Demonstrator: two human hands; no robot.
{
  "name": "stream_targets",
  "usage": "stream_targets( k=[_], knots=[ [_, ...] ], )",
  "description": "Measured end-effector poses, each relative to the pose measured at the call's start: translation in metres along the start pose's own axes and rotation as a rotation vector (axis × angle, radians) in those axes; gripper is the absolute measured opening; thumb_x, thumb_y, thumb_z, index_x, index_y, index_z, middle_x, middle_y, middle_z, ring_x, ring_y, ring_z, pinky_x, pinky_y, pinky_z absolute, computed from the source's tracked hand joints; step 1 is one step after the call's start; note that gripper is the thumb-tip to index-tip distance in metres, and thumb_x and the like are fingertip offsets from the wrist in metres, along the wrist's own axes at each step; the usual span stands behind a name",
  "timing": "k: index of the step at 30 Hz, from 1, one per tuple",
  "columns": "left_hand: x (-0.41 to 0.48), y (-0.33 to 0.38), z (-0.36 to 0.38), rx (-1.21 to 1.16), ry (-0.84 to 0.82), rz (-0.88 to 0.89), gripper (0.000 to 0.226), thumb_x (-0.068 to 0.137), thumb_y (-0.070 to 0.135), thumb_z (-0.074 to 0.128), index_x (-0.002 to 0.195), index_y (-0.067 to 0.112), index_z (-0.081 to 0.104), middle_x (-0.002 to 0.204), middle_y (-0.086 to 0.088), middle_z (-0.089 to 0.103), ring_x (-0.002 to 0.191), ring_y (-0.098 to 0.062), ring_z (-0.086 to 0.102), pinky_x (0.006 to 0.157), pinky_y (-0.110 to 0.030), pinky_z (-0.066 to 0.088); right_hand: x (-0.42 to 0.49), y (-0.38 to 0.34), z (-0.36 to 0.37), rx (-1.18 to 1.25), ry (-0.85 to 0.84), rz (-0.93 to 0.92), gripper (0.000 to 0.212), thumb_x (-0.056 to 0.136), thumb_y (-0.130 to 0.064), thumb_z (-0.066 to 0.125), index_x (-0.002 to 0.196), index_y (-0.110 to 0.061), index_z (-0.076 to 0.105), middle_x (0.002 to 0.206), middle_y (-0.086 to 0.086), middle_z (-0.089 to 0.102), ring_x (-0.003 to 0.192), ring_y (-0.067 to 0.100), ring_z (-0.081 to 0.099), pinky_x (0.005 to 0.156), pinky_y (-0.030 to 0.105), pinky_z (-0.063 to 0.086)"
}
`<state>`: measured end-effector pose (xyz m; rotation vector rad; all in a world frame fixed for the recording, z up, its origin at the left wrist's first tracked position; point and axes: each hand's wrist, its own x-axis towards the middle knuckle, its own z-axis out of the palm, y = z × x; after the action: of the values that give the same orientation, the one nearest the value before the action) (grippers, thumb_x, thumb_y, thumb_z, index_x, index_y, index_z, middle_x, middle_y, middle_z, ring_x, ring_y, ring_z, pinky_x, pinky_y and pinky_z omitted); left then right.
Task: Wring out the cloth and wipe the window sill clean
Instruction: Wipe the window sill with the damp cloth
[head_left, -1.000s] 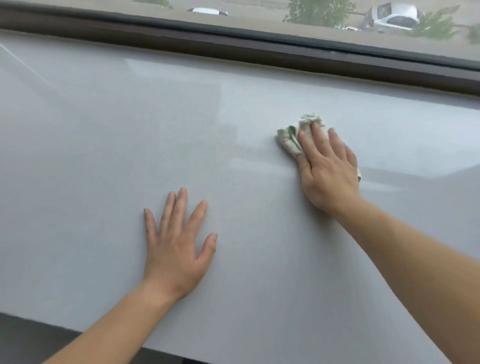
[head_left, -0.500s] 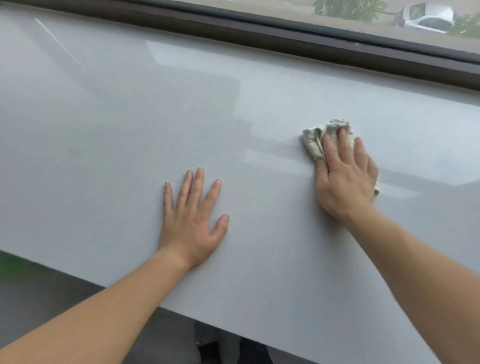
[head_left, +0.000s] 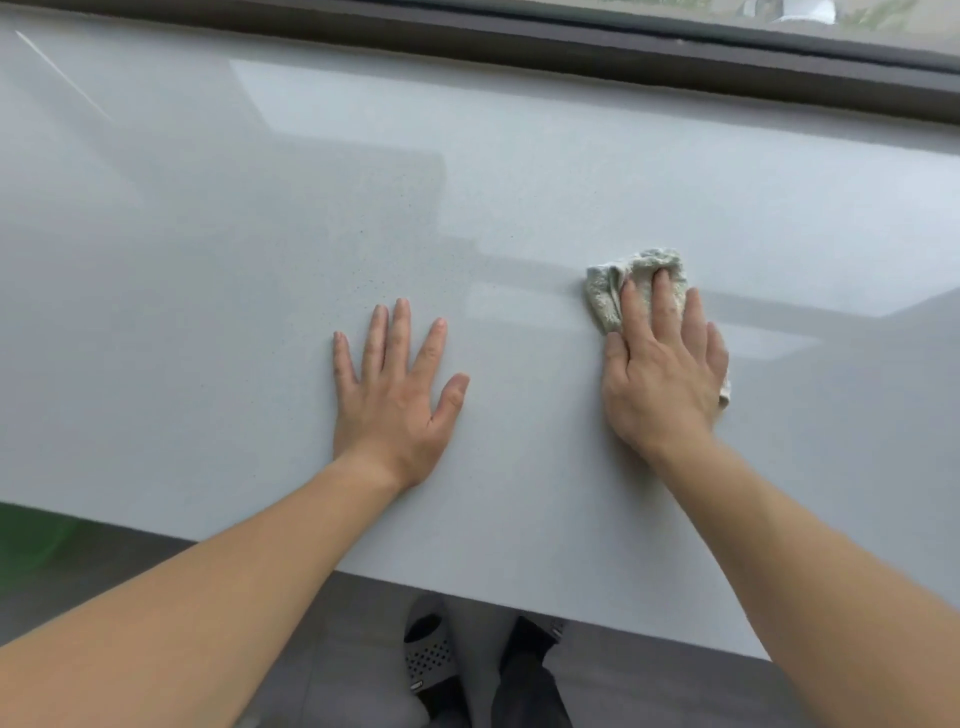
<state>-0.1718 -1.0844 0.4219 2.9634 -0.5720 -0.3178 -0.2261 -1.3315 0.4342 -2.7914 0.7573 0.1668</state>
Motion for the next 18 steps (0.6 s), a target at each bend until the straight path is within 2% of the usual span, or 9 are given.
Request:
stream_targets(
  k=[2,5,7,8,11,13,14,16,18],
  knots=[
    [-0.001,-0.001,0.000,-0.024,0.014,0.015,0.070,0.095,0.061,0.000,0.158,0.032,0.005,0.167,-0.005,-0.012,0.152,-0.020,-0.018,0.119,-0.056,-0.012,-0.042,-0.018,0.010,-0.031,0.006,-0.100,0.058,0.101,-0.045,0.021,0.158,-0.038,0.009,0.168,-0.006,0.002,0.154,0.025,-0.001,0.122,0.045,0.004],
    [-0.001,-0.002,-0.002,-0.072,0.021,0.026,0.072,0.094,0.061,-0.003,0.158,0.031,0.010,0.167,-0.004,-0.009,0.152,-0.018,-0.016,0.119,-0.056,-0.013,-0.105,-0.009,0.017,-0.112,-0.083,-0.425,0.056,0.103,-0.048,0.023,0.158,-0.038,0.015,0.167,-0.006,0.008,0.154,0.024,0.002,0.122,0.046,0.010],
    [-0.001,-0.003,-0.002,-0.129,0.043,0.027,0.073,0.094,0.061,0.000,0.157,0.028,0.016,0.168,-0.003,-0.004,0.152,-0.016,-0.013,0.119,-0.054,-0.014,-0.101,0.012,0.011,-0.127,-0.099,-0.485,0.055,0.102,-0.049,0.023,0.157,-0.040,0.019,0.166,-0.009,0.011,0.154,0.022,0.005,0.122,0.045,0.012],
    [-0.002,-0.003,-0.002,-0.173,0.059,0.029,0.073,0.094,0.060,0.003,0.157,0.026,0.019,0.168,-0.003,0.001,0.153,-0.016,-0.010,0.119,-0.053,-0.014,-0.091,0.019,0.008,-0.124,-0.090,-0.429,0.055,0.102,-0.050,0.022,0.157,-0.042,0.017,0.167,-0.011,0.008,0.154,0.020,0.003,0.122,0.044,0.009],
    [-0.008,-0.007,-0.005,-0.336,0.136,0.057,0.071,0.095,0.054,0.011,0.153,0.020,0.031,0.164,-0.001,0.022,0.153,-0.015,0.006,0.120,-0.052,-0.011,-0.068,0.009,0.004,0.025,-0.040,-0.005,0.054,0.103,-0.046,0.022,0.157,-0.043,0.012,0.167,-0.013,-0.001,0.153,0.017,-0.005,0.122,0.040,0.000],
    [-0.018,-0.009,-0.007,-0.443,0.175,0.086,0.069,0.096,0.052,0.014,0.150,0.017,0.039,0.158,-0.001,0.036,0.151,-0.015,0.017,0.121,-0.051,-0.007,-0.084,-0.017,0.013,0.051,-0.005,0.096,0.055,0.103,-0.043,0.023,0.157,-0.040,0.010,0.168,-0.009,0.000,0.153,0.020,-0.007,0.122,0.042,-0.001],
    [-0.024,-0.009,-0.008,-0.499,0.178,0.088,0.068,0.096,0.052,0.014,0.148,0.016,0.042,0.155,-0.001,0.041,0.150,-0.015,0.021,0.122,-0.050,-0.007,-0.105,-0.029,0.020,0.026,0.004,0.035,0.056,0.103,-0.043,0.022,0.158,-0.038,0.011,0.168,-0.007,0.001,0.154,0.022,-0.006,0.122,0.044,0.000],
    [-0.037,-0.006,-0.010,-0.585,0.157,0.063,0.070,0.096,0.055,0.012,0.146,0.018,0.045,0.155,0.001,0.042,0.150,-0.013,0.021,0.122,-0.046,-0.007,-0.158,-0.041,0.032,-0.039,-0.024,-0.212,0.056,0.103,-0.044,0.025,0.158,-0.035,0.017,0.168,-0.004,0.007,0.154,0.026,-0.002,0.122,0.048,0.007],
    [-0.047,-0.003,-0.008,-0.509,0.097,0.078,0.072,0.095,0.058,0.008,0.148,0.023,0.042,0.162,0.001,0.028,0.152,-0.013,0.009,0.121,-0.044,-0.012,-0.189,-0.031,0.035,-0.089,-0.075,-0.451,0.054,0.104,-0.044,0.029,0.157,-0.035,0.024,0.167,-0.004,0.014,0.154,0.026,0.005,0.121,0.049,0.015]
  ],
)
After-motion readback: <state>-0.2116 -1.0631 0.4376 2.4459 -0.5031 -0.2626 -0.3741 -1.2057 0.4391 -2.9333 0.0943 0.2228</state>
